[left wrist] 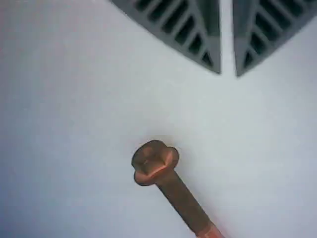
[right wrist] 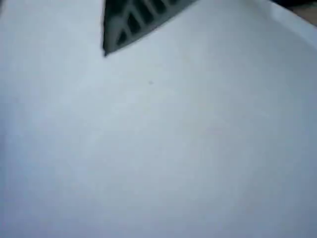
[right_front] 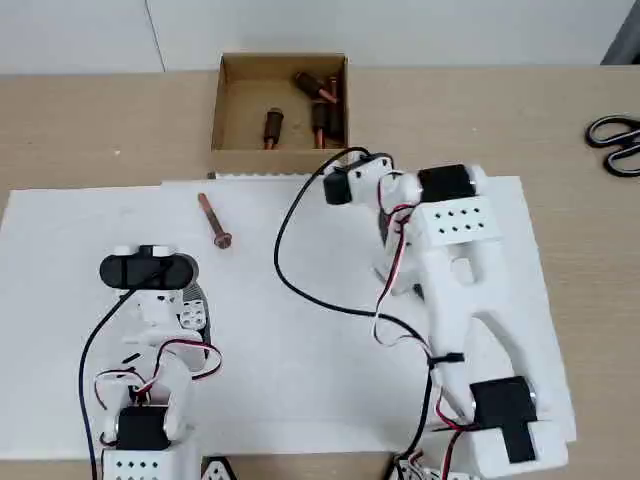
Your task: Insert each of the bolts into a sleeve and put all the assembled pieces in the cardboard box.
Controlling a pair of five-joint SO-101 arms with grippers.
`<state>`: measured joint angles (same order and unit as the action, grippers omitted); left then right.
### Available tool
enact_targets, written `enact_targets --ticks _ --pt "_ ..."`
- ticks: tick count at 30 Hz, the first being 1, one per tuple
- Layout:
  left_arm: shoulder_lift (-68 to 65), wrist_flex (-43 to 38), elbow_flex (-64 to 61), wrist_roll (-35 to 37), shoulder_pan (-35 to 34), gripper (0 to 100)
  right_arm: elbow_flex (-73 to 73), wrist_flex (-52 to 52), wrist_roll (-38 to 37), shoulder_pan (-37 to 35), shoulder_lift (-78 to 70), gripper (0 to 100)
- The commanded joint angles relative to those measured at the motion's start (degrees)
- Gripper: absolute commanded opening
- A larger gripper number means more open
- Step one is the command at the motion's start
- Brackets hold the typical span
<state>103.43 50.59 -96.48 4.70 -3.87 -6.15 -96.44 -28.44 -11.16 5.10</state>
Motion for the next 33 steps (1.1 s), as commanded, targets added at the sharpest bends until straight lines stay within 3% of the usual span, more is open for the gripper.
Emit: enact_targets --ticks 1,12,24,33 --pt "0.8 0.2 0.2 0.0 -0.4 1 0.2 0.3 -6.4 4.1 -0.5 16.9" --pt "0.8 0.2 0.2 0.0 -0.4 1 0.3 5.6 -16.3 5.5 -9.7 16.1" --pt "0.8 0.2 0.2 0.0 -0.4 1 0.3 13.0 -16.3 6.7 -19.2 16.0" --pt "0.8 0.2 0.2 0.0 -0.4 1 0.0 13.0 -16.2 8.3 -23.9 14.3"
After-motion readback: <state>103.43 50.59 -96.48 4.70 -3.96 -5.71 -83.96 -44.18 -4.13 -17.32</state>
